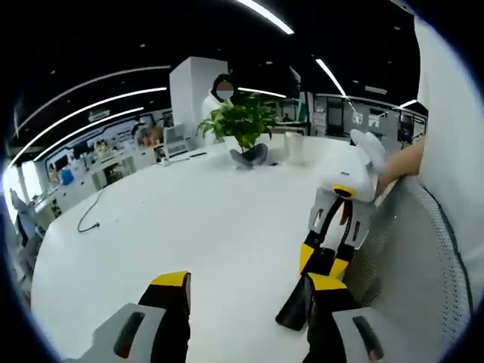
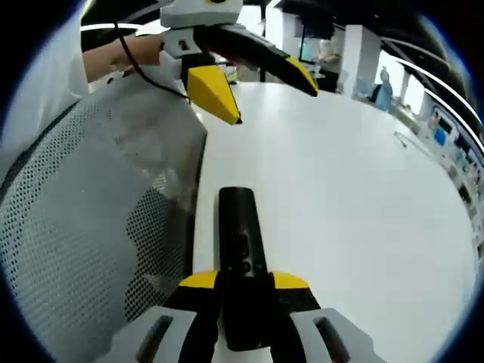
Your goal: Press the specified remote control buttons in sequence, fully releasing each button before pressing the next.
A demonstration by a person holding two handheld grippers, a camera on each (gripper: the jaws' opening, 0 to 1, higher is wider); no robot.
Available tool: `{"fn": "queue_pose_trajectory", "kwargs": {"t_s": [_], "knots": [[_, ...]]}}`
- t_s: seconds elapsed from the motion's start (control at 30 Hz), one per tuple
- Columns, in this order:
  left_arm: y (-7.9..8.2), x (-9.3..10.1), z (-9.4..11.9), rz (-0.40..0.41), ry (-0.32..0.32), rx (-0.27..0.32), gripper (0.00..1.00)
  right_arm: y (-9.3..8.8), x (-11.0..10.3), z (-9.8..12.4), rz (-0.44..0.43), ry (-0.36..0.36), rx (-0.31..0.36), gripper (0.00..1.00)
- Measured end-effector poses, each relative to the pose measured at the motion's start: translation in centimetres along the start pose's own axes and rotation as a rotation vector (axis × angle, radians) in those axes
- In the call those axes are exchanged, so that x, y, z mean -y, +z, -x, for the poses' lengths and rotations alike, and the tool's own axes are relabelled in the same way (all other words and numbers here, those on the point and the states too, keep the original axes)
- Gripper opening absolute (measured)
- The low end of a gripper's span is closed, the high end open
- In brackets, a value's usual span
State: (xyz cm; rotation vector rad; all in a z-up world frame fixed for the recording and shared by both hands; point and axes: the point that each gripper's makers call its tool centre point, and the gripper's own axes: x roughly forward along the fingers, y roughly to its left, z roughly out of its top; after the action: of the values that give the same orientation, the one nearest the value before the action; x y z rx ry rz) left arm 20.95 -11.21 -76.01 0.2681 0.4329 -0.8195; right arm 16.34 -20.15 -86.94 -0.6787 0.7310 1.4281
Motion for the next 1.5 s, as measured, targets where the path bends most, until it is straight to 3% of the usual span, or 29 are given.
{"fn": "queue_pose_trajectory", "kwargs": {"t_s": [0.23, 0.37, 0.53, 0.63, 0.73, 0.9, 1.03, 1.37, 1.5], "knots": [[0.3, -1.4, 2.3, 0.082, 0.112, 0.067, 0.71, 0.1, 0.1, 0.0, -0.007, 0.001, 0.006, 0.21], [-0.6, -3.2, 3.8, 0.064, 0.243, 0.055, 0.72, 0.1, 0.1, 0.0, -0.009, 0.000, 0.008, 0.21], [0.2, -4.9, 5.2, 0.107, 0.349, 0.145, 0.88, 0.1, 0.1, -0.1, -0.011, -0.002, 0.009, 0.21], [0.9, -5.6, 5.9, 0.093, 0.394, 0.176, 0.88, 0.2, 0.0, -0.1, -0.005, -0.003, 0.003, 0.21], [0.7, -6.2, 6.3, 0.110, 0.415, 0.196, 0.91, 0.1, 0.0, -0.1, 0.037, -0.013, -0.025, 0.21], [0.0, -7.3, 6.8, 0.098, 0.448, 0.210, 1.00, 0.1, 0.0, -0.1, 0.033, -0.011, -0.048, 0.21], [-0.5, -7.9, 7.2, 0.113, 0.463, 0.210, 1.00, 0.0, 0.0, -0.2, 0.047, -0.005, -0.067, 0.21], [0.1, -7.7, 7.4, 0.164, 0.448, 0.267, 1.00, -0.1, 0.6, -0.1, 0.065, 0.005, -0.098, 0.21], [0.7, -7.2, 6.5, 0.173, 0.449, 0.279, 1.00, -0.1, 1.6, 0.0, 0.063, 0.003, -0.104, 0.21]]}}
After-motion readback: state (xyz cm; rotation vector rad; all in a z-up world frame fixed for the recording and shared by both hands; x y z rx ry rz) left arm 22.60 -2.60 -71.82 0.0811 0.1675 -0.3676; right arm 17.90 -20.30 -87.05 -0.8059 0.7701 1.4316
